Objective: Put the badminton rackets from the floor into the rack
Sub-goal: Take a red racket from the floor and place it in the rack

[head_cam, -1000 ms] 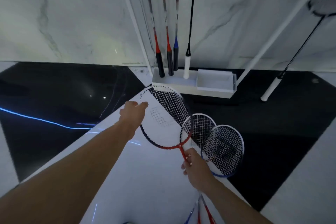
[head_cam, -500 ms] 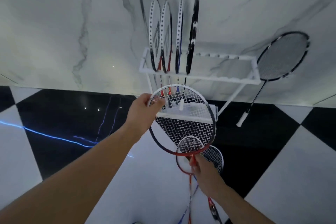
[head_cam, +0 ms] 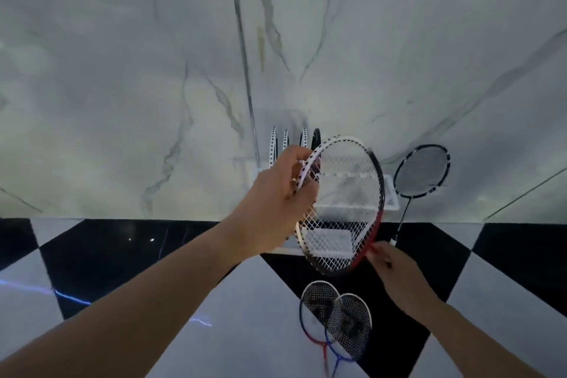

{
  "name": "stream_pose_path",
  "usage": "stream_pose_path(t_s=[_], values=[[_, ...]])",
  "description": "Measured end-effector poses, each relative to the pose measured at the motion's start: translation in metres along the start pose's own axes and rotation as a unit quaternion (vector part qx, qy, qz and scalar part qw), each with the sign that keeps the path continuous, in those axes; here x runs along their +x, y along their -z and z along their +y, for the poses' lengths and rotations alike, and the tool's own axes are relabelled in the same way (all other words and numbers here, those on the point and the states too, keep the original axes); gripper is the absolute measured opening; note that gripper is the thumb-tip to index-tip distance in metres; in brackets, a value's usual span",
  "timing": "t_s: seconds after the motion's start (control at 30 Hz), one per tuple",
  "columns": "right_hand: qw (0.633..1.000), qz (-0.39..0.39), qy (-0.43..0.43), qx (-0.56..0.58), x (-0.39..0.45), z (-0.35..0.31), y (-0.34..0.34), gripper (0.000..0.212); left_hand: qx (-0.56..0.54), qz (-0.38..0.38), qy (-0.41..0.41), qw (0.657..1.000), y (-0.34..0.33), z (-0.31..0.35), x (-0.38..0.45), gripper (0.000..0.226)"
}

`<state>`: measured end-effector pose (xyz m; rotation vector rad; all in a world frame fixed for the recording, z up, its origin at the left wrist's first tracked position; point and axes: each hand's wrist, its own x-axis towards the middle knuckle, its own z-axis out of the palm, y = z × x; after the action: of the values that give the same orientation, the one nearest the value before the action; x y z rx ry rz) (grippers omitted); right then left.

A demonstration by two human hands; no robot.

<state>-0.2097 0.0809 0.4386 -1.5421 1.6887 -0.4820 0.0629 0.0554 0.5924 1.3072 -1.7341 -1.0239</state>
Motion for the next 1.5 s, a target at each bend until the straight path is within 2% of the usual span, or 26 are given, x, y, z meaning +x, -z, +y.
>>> stream_pose_path(t_s=[0.13, 0.23, 0.3, 0.37, 0.5, 0.63, 0.83, 0.97, 1.07, 1.17, 1.27, 1.33, 1.5], values=[[0.993, 0.106, 0.038, 0.048, 0.014, -0.044, 0.032, 0.022, -0.024, 0.101, -0.069, 0.992, 0.018, 0.045, 0.004, 0.024], [0.977, 0.186, 0.07, 0.075, 0.018, -0.082, 0.053, 0.022, -0.057, 0.182, -0.089, 0.978, 0.027, 0.07, 0.01, 0.025], [0.968, 0.204, 0.09, 0.114, 0.022, -0.109, 0.065, 0.018, -0.062, 0.222, -0.095, 0.968, 0.029, 0.081, 0.014, 0.025], [0.966, 0.175, 0.093, 0.164, 0.029, -0.135, 0.077, 0.019, -0.056, 0.253, -0.098, 0.961, 0.027, 0.093, 0.019, 0.024], [0.969, 0.057, 0.058, 0.235, 0.046, -0.178, 0.098, 0.03, -0.041, 0.296, -0.098, 0.949, 0.02, 0.113, 0.035, 0.022], [0.967, -0.011, 0.04, 0.252, 0.068, -0.193, 0.114, 0.035, -0.011, 0.312, -0.103, 0.944, 0.001, 0.134, 0.057, 0.021], [0.951, -0.099, -0.036, 0.291, 0.101, -0.183, 0.136, 0.033, 0.02, 0.311, -0.079, 0.947, -0.042, 0.14, 0.092, 0.022], [0.952, -0.114, -0.046, 0.282, 0.12, -0.172, 0.144, 0.036, 0.017, 0.3, -0.069, 0.951, -0.059, 0.13, 0.113, 0.026], [0.947, -0.134, -0.074, 0.282, 0.133, -0.169, 0.145, 0.035, 0.009, 0.279, -0.046, 0.959, -0.064, 0.119, 0.13, 0.02], [0.939, -0.14, -0.097, 0.299, 0.149, -0.17, 0.144, 0.032, 0.027, 0.239, -0.018, 0.97, -0.063, 0.105, 0.149, 0.027], [0.933, -0.149, -0.122, 0.304, 0.165, -0.165, 0.137, 0.04, 0.052, 0.191, 0.001, 0.98, -0.061, 0.088, 0.169, 0.025], [0.932, -0.168, -0.111, 0.301, 0.174, -0.157, 0.13, 0.041, 0.06, 0.159, 0.026, 0.985, -0.062, 0.078, 0.183, 0.03], [0.926, -0.159, -0.112, 0.325, 0.208, -0.144, 0.115, 0.068, 0.084, 0.062, 0.101, 0.989, -0.06, 0.047, 0.218, 0.043]])
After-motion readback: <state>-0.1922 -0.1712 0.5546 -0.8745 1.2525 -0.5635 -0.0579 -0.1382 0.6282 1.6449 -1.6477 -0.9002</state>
